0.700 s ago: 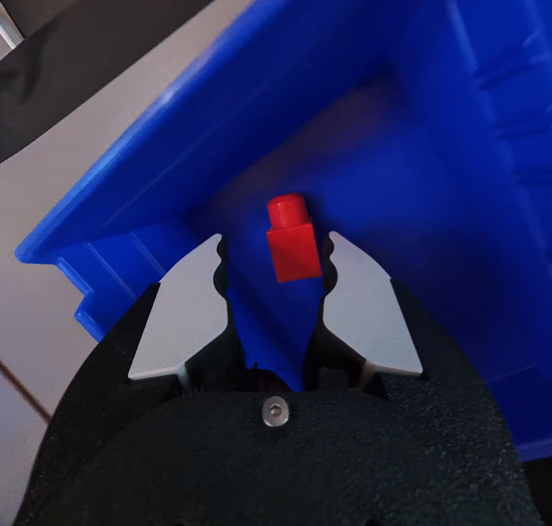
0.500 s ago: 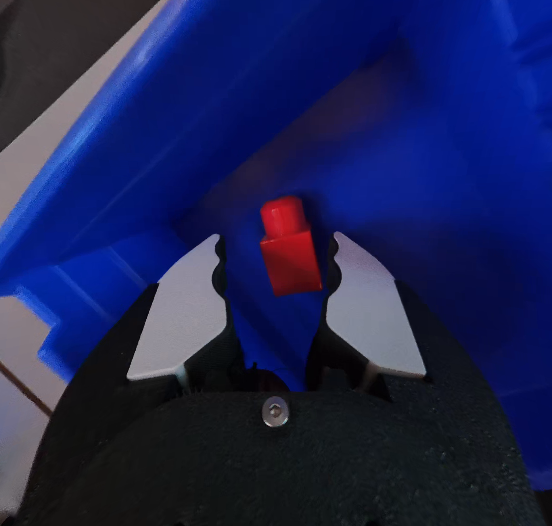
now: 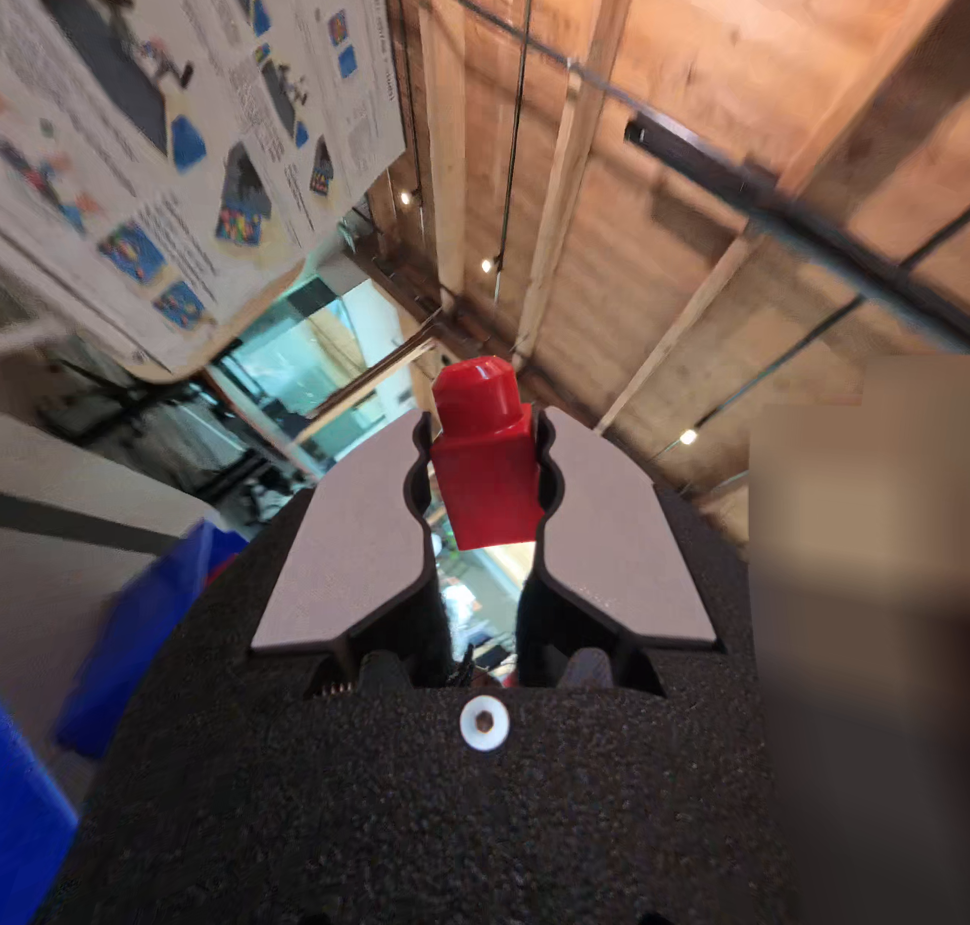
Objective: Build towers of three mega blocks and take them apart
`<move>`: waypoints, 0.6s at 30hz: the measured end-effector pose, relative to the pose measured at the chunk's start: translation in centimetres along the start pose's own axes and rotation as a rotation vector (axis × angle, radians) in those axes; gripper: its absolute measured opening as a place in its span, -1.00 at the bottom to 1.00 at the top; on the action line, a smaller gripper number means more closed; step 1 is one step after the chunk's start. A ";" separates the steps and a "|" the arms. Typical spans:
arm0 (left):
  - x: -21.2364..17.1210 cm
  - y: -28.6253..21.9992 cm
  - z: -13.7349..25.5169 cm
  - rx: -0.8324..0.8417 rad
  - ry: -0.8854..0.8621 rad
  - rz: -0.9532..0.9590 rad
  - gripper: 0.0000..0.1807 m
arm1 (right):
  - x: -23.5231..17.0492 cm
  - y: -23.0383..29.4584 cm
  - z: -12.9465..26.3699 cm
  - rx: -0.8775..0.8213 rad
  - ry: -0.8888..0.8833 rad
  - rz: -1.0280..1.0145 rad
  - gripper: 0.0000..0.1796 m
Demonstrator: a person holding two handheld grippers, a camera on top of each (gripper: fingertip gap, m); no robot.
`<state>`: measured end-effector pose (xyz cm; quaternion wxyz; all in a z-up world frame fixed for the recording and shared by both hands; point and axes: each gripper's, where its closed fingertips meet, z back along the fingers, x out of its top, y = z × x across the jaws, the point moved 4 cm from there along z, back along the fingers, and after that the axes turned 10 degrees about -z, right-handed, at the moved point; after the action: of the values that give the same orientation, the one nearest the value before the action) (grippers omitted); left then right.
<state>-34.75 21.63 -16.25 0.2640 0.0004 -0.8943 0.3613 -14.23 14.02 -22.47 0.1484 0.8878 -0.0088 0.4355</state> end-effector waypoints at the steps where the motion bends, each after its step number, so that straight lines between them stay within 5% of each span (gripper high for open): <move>1: -1.7 -0.2 0.8 0.010 -0.029 0.111 -0.58 | 0.1 0.4 0.0 -0.018 -0.009 0.090 -0.61; 5: -7.2 -0.9 2.4 0.013 -0.046 0.293 -0.58 | -0.3 1.7 -0.4 -0.073 0.017 0.359 -0.61; 10: -8.3 -1.5 2.6 0.075 -0.039 0.225 -0.59 | -1.6 2.7 -0.8 -0.091 0.103 0.654 -0.60; 18: -9.8 -2.5 2.4 0.090 0.067 0.123 -0.58 | -2.2 2.6 -1.0 -0.133 0.158 0.803 -0.61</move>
<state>-26.99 16.42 -20.67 0.2707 -0.0548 -0.8662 0.4164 -16.69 11.53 -22.91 0.0237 0.7662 -0.3712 0.5240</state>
